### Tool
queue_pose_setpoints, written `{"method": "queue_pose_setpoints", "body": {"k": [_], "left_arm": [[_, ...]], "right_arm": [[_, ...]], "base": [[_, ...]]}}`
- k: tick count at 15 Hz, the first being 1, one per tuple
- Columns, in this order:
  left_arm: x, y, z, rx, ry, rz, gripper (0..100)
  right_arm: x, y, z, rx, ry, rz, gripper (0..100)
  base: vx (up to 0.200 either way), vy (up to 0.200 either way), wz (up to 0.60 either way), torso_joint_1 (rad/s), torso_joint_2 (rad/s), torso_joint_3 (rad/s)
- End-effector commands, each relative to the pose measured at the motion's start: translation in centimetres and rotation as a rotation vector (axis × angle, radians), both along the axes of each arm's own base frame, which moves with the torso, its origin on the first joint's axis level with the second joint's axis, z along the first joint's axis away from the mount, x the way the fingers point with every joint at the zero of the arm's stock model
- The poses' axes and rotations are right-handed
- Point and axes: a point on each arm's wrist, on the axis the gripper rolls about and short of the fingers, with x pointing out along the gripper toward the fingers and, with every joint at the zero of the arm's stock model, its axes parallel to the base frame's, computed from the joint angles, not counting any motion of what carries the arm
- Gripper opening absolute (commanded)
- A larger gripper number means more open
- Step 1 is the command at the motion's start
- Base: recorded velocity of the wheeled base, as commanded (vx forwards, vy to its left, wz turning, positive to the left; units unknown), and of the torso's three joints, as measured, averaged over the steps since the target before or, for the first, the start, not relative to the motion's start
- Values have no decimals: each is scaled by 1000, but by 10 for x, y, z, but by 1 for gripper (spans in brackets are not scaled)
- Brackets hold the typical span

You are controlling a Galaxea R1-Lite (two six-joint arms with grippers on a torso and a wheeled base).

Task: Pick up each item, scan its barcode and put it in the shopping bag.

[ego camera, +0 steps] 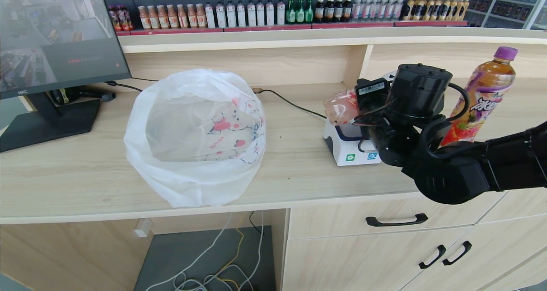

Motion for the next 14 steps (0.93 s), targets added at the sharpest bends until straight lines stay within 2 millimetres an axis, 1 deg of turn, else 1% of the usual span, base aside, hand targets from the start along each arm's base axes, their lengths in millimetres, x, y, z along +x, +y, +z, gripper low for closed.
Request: {"method": "queue_pose_setpoints", "body": {"k": [1, 9, 14], "left_arm": [[0, 0, 0, 0, 0, 0, 100], [0, 0, 0, 0, 0, 0, 100], [0, 0, 0, 2, 0, 0, 100]], "right_arm": [[0, 0, 0, 0, -1, 0, 0], [0, 0, -2, -6, 6, 1, 0], [-1, -1, 2, 0, -3, 0, 0]], "base": [[0, 0, 0, 0, 0, 0], [0, 0, 0, 0, 0, 0], [0, 0, 0, 0, 0, 0]]}}
